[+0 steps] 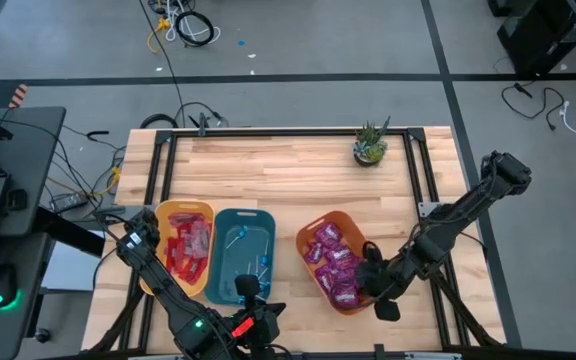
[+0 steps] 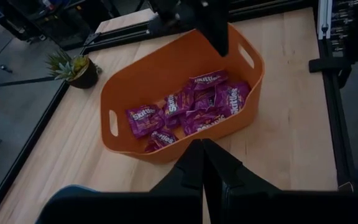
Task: Sort candy
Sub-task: Adjust the colored bins
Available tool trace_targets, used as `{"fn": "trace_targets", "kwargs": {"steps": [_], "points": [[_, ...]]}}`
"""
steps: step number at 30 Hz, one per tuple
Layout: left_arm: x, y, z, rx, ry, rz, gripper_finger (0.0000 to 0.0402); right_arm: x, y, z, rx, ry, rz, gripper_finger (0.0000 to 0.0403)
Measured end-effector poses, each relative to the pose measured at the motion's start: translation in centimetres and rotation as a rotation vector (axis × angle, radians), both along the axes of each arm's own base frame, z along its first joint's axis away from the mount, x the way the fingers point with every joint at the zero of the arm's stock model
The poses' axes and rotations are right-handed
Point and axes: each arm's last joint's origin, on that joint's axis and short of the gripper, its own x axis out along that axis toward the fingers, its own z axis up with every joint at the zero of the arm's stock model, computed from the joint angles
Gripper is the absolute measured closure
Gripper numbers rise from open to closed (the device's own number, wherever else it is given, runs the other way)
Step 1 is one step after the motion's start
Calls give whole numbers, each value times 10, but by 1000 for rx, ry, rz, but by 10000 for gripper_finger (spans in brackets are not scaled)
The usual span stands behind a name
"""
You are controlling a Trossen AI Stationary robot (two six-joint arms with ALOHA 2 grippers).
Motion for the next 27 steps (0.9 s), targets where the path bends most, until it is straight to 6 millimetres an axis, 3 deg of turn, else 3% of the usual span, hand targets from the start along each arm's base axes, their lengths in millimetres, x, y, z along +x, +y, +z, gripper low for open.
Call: {"fn": "trace_targets", "kwargs": {"steps": [5, 12, 19, 27], "points": [[0, 0, 0, -11, -5, 7, 401, -7, -2, 25, -75, 9, -9, 403], [0, 0, 0, -12, -6, 8, 401, -37, -11, 47, -276, 221, -177, 403], [0, 0, 0, -13, -6, 8, 401, -62, -21, 35, -404, 409, -327, 403], [0, 0, 0, -13, -6, 8, 401, -63, -10, 3, -292, 430, -295, 403]]}}
